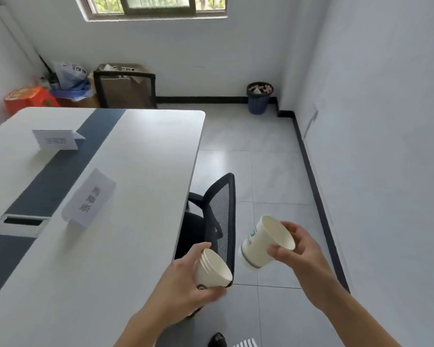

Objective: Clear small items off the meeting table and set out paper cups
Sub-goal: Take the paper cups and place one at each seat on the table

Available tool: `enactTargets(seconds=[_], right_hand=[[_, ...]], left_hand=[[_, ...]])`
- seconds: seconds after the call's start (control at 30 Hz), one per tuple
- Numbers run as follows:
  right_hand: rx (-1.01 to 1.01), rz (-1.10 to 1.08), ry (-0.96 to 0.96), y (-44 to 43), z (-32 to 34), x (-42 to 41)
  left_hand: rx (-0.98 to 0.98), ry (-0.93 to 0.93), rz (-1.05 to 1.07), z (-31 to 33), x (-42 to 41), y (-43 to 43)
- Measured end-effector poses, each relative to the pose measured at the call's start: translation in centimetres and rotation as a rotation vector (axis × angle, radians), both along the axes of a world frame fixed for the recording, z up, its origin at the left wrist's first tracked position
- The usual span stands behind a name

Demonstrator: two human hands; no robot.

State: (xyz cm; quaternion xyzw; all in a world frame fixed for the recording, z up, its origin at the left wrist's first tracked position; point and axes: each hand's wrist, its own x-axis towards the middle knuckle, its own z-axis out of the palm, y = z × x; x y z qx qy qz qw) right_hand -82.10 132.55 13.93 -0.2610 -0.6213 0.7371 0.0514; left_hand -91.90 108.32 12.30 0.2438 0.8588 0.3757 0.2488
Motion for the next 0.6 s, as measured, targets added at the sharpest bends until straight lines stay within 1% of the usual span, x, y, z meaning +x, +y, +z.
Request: enactTargets(seconds=[0.17, 0.27, 0.4, 0.53, 0.6], right_hand=[[0.11, -0.287, -0.032, 8.5, -0.7, 1.6], [0.169, -0.335, -0.109, 13.2, -1.9, 1.8], [0.254, -0.249, -0.242, 21.0, -4.1, -0.4], [0.306, 0.013, -0.333, 29.6, -5.1, -6.2], [0.352, 0.101, -0.337, 33.2, -4.8, -9.9]], left_hand=[[0.055, -0.085, -0.047, 0.2, -5.5, 6.3], [0.088, -0.119, -0.045, 0.0, -8.4, 10.7], [0.145, -0.187, 0.005, -0.6, -12.2, 17.5], [0.202, -0.213, 0.117, -0.7, -15.4, 24.1], [0.224, -0.211, 0.156, -0.3, -17.0, 26.8]])
